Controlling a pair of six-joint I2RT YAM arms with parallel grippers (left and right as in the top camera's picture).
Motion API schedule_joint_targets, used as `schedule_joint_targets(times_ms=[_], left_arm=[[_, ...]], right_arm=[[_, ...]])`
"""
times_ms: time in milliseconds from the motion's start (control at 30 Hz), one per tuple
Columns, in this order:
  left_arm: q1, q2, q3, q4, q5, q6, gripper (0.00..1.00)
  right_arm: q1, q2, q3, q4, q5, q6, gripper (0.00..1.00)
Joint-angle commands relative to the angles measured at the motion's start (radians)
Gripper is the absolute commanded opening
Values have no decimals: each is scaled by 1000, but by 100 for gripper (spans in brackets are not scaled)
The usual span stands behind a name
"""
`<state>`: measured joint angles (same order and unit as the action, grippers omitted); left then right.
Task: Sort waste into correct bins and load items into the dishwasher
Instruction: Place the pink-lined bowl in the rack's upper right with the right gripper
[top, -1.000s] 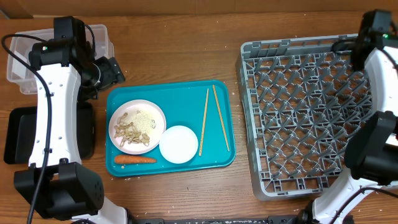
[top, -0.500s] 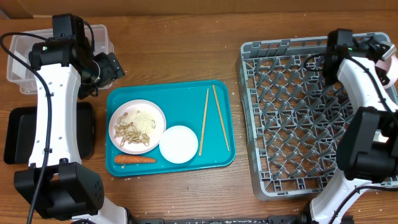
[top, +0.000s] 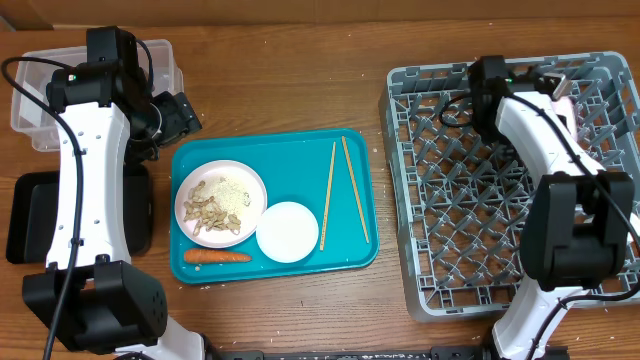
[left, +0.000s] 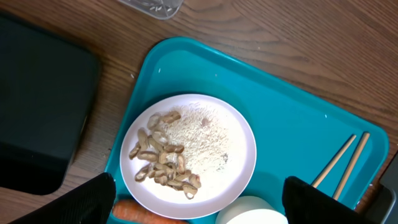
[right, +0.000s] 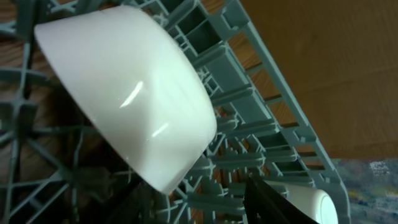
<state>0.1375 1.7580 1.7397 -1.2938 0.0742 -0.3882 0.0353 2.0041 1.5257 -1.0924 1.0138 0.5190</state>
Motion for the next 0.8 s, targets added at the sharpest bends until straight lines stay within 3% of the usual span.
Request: schedule_joint_targets(times_ms=[0,100,267,333,433,533,767], left_arm=[[-7,-13,-6,-5,3,35,88],[-7,-13,-6,-13,3,50,88],[-7,-13,-6,-26,3,52,90],[-7,-13,-6,-30,4,52,91],[-8,-13,-6,-41,7,51,92],[-7,-13,-6,-48,7,52,92],[-7,-13,-6,-45,5,51,93]], right_arm=[[11,-45,-5,-10,-117,9,52],[10,-130,10,-17,-266,-14,52],[11,-323,58,-15,-637,-221,59],[11,-412,62,-26,-1039,-371,60],[34,-445,62,-67,-1308,-419,62],[139,-436,45,-88,-1401,-419,67],[395,-355,38,-71,-1397,-418,70]])
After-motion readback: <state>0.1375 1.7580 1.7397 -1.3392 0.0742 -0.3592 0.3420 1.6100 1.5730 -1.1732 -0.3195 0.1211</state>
